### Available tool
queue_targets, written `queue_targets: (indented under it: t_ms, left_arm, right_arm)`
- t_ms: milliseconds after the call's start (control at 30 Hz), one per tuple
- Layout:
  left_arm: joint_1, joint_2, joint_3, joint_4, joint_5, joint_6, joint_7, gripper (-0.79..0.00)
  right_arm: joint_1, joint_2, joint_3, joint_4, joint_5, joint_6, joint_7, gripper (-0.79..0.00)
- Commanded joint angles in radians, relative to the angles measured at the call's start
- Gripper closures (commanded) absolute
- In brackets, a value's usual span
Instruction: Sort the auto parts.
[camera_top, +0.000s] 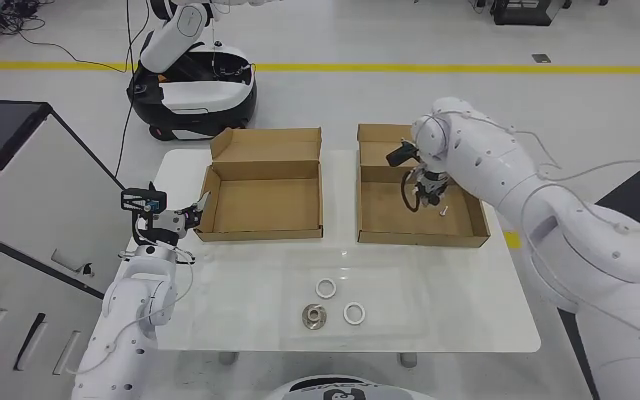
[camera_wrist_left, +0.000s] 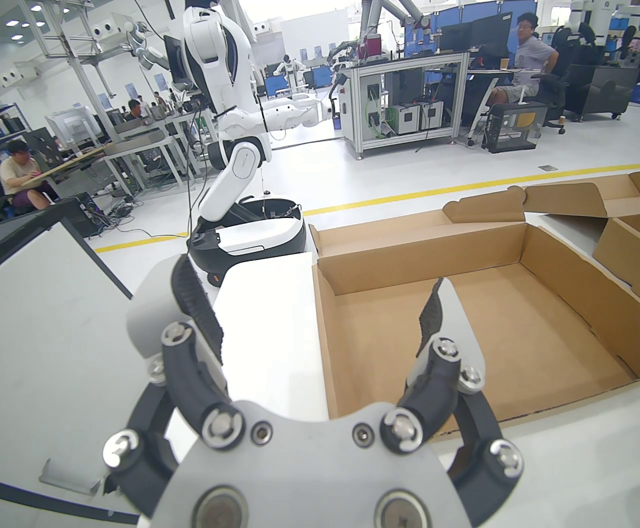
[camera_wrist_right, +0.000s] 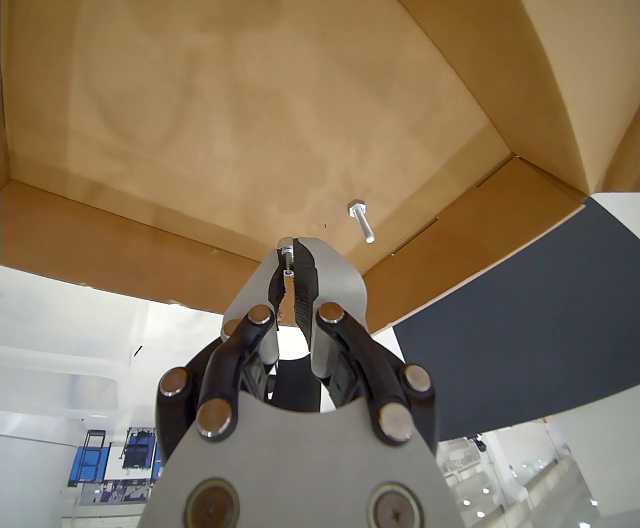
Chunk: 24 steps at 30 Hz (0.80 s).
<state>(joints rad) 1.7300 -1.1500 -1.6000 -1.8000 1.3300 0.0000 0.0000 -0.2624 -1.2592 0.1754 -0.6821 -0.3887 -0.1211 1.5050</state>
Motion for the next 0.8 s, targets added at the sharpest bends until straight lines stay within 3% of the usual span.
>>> queue_targets:
  t_ms: [0, 767]
  left_arm:
    - [0.000, 0.000, 0.000, 0.000, 0.000, 0.000, 0.000, -0.785]
    - [0.000, 0.000, 0.000, 0.000, 0.000, 0.000, 0.000, -0.785]
  right_arm:
    - [-0.006, -0.003, 0.003, 0.002, -0.009, 0.011, -0.020, 0.000]
    - [-0.105, -0.004, 0.050, -0.036, -0.069, 0.085, -0.108, 0.000]
